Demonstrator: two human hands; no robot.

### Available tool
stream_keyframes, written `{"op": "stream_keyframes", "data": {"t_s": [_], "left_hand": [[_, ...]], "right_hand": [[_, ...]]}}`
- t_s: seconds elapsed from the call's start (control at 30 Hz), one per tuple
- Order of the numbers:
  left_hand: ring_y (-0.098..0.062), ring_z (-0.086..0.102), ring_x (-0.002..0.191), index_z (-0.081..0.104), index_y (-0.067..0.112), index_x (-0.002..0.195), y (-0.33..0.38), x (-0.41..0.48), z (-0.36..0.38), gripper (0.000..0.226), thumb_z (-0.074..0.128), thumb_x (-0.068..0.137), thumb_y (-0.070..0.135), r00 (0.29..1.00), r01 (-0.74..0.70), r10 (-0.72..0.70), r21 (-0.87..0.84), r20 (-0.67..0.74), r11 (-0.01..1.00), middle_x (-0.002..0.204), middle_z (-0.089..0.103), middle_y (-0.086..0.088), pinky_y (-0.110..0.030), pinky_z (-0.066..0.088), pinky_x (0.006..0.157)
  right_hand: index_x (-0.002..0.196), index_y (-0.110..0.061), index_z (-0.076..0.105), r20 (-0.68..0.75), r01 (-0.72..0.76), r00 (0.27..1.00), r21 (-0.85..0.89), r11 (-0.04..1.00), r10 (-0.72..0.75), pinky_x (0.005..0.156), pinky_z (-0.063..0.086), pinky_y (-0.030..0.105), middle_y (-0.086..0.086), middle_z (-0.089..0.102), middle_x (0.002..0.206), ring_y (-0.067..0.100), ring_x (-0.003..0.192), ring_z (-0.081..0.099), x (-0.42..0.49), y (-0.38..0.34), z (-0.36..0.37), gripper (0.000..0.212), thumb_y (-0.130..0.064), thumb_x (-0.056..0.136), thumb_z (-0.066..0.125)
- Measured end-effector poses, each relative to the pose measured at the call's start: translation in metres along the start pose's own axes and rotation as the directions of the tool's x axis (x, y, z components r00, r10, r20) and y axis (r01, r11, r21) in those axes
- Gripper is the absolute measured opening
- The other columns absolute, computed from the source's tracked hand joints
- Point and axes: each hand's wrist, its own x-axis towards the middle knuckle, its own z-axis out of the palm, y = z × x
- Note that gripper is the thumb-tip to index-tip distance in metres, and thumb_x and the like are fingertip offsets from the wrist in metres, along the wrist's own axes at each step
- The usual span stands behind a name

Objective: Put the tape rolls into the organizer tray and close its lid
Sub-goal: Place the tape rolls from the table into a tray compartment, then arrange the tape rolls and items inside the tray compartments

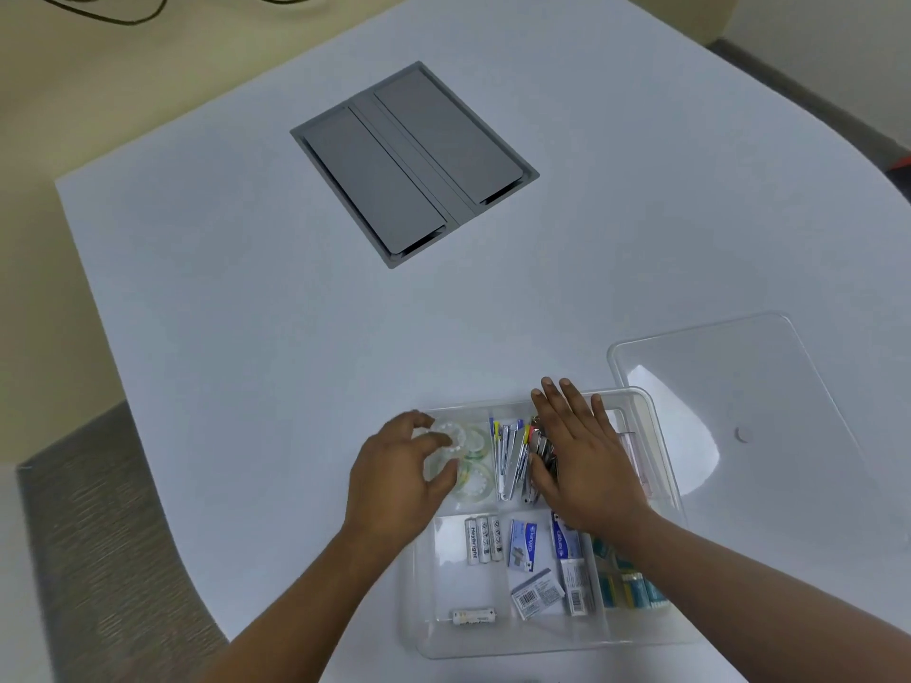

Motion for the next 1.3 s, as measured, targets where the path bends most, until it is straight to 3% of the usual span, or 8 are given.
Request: {"op": "stream_keyframes", "data": {"t_s": [0.37,0.67,0.83,0.9,1.0,1.07,1.17,1.3], "left_hand": [[-0.016,0.044,0.13,0.072,0.026,0.09,-0.006,-0.02,0.017,0.032,0.068,0.073,0.053,0.994,-0.044,0.04,0.037,0.105,0.998,0.126,0.058,0.004,-0.036,0.04,0.1],[-0.021,0.053,0.121,0.056,0.015,0.124,-0.043,-0.036,0.018,0.046,0.054,0.09,0.045,0.924,0.229,-0.268,-0.167,-0.271,0.959,0.128,0.059,-0.004,-0.041,0.044,0.101],[-0.025,0.024,0.144,0.035,0.009,0.143,-0.077,-0.053,0.042,0.074,0.038,0.089,0.06,0.923,0.369,-0.365,0.009,-0.12,0.93,0.154,0.033,-0.01,-0.047,0.026,0.115],[-0.022,0.009,0.148,0.024,0.013,0.148,-0.085,-0.058,0.051,0.082,0.028,0.088,0.069,0.93,0.367,-0.364,0.076,-0.049,0.927,0.16,0.016,-0.007,-0.047,0.015,0.117],[-0.019,-0.01,0.147,0.005,0.018,0.151,-0.093,-0.062,0.059,0.091,0.012,0.082,0.077,0.94,0.331,-0.34,0.156,0.038,0.931,0.161,-0.006,-0.002,-0.048,0.003,0.117],[-0.019,-0.018,0.145,-0.007,0.018,0.15,-0.098,-0.063,0.063,0.093,0.005,0.08,0.078,0.935,0.317,-0.343,0.222,0.089,0.922,0.158,-0.016,-0.002,-0.05,-0.001,0.116],[-0.018,-0.029,0.14,-0.023,0.019,0.144,-0.103,-0.06,0.065,0.094,0.0,0.077,0.081,0.919,0.321,-0.364,0.249,0.152,0.914,0.154,-0.027,-0.001,-0.05,-0.007,0.114],[-0.016,-0.044,0.132,-0.037,0.022,0.135,-0.107,-0.056,0.065,0.097,-0.002,0.071,0.085,0.903,0.315,-0.363,0.218,0.23,0.924,0.147,-0.041,0.002,-0.049,-0.016,0.112]], "right_hand": [[0.156,-0.021,0.011,0.009,-0.009,1.0,-0.006,1.0,0.009,0.121,0.006,0.045,-0.002,0.011,0.163,0.016,0.151,0.002,0.0,-0.001,-0.003,0.074,-0.042,0.093,0.044],[0.154,-0.018,0.015,0.042,-0.017,0.999,-0.048,0.999,0.019,0.121,0.005,0.046,0.002,0.017,0.163,0.018,0.151,0.001,0.0,-0.005,-0.006,0.076,-0.043,0.089,0.047],[0.148,-0.013,0.034,-0.007,-0.02,1.0,-0.032,0.999,0.02,0.12,0.004,0.045,0.006,0.03,0.157,0.023,0.149,0.015,0.005,-0.017,-0.017,0.07,-0.038,0.088,0.06],[0.138,-0.011,0.05,-0.061,0.043,0.997,0.009,0.999,-0.042,0.119,0.017,0.046,0.008,0.05,0.144,0.027,0.141,0.036,0.008,-0.027,-0.023,0.058,-0.029,0.085,0.067],[0.115,-0.013,0.068,-0.044,0.131,0.991,0.058,0.99,-0.129,0.098,0.05,0.044,0.006,0.074,0.102,0.028,0.099,0.067,0.013,-0.049,-0.03,0.038,-0.017,0.078,0.075],[0.11,-0.017,0.071,0.081,0.132,0.987,0.067,0.989,-0.137,0.08,0.055,0.039,0.002,0.075,0.092,0.026,0.087,0.067,0.018,-0.064,-0.032,0.029,-0.017,0.08,0.072],[0.116,-0.019,0.068,0.22,0.102,0.97,0.014,0.995,-0.103,0.077,0.051,0.035,0.0,0.069,0.112,0.023,0.103,0.061,0.029,-0.077,-0.028,0.029,-0.022,0.087,0.063],[0.11,-0.015,0.066,0.308,0.096,0.95,-0.156,0.983,-0.044,0.064,0.047,0.033,0.003,0.054,0.107,0.024,0.097,0.056,0.045,-0.087,-0.016,0.025,-0.018,0.086,0.061]]}}
